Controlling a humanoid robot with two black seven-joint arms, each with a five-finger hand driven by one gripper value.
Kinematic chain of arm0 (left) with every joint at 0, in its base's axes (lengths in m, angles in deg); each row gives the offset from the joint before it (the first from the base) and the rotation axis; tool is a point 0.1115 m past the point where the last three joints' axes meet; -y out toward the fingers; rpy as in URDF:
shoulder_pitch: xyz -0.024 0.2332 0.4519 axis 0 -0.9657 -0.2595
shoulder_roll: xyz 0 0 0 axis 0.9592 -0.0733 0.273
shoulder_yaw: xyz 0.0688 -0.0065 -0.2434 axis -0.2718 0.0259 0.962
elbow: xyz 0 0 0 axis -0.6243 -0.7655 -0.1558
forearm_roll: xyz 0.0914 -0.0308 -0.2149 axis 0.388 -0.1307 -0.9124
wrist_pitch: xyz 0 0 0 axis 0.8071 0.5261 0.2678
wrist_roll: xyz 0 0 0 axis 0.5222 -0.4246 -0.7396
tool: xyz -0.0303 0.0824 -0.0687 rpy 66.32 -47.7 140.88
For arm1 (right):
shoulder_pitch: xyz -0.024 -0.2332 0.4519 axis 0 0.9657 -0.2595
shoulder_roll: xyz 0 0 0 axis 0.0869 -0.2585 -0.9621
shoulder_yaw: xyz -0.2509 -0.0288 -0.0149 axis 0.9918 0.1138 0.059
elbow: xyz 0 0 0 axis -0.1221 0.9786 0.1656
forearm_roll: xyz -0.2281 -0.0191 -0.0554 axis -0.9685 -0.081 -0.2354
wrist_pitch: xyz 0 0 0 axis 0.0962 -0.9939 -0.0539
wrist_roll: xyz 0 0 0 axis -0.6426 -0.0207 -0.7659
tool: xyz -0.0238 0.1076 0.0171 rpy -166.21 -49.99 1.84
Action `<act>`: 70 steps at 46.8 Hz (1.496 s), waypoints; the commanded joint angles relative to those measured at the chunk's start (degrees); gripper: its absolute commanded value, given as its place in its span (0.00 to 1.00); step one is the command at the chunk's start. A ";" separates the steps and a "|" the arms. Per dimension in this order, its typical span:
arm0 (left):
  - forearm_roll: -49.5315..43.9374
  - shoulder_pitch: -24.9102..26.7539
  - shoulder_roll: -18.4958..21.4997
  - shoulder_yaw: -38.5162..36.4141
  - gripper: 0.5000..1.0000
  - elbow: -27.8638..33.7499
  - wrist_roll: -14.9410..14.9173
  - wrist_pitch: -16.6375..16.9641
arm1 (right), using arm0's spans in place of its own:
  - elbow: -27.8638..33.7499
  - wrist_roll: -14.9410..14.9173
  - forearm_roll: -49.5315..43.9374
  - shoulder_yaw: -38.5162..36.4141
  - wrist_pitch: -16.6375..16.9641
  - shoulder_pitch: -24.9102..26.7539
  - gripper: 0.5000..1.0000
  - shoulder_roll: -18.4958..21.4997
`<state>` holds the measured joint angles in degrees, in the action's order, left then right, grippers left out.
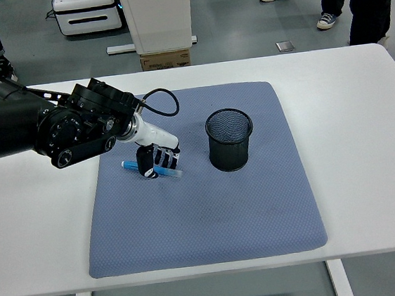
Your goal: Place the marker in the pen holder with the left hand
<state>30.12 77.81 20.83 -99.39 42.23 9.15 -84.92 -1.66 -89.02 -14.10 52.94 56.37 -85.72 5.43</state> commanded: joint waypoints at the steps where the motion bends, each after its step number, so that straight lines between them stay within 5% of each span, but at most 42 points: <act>1: -0.01 -0.36 -0.23 -0.05 0.17 0.03 0.02 -0.05 | 0.00 0.00 0.00 0.00 0.00 0.00 1.00 0.00; 70: -0.01 0.34 0.38 0.03 0.12 -0.14 0.02 -0.23 | 0.00 0.00 0.00 0.00 0.08 0.00 1.00 0.00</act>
<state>30.11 77.97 21.16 -99.35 42.18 9.19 -85.14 -1.66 -89.02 -14.10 52.94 56.38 -85.72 5.42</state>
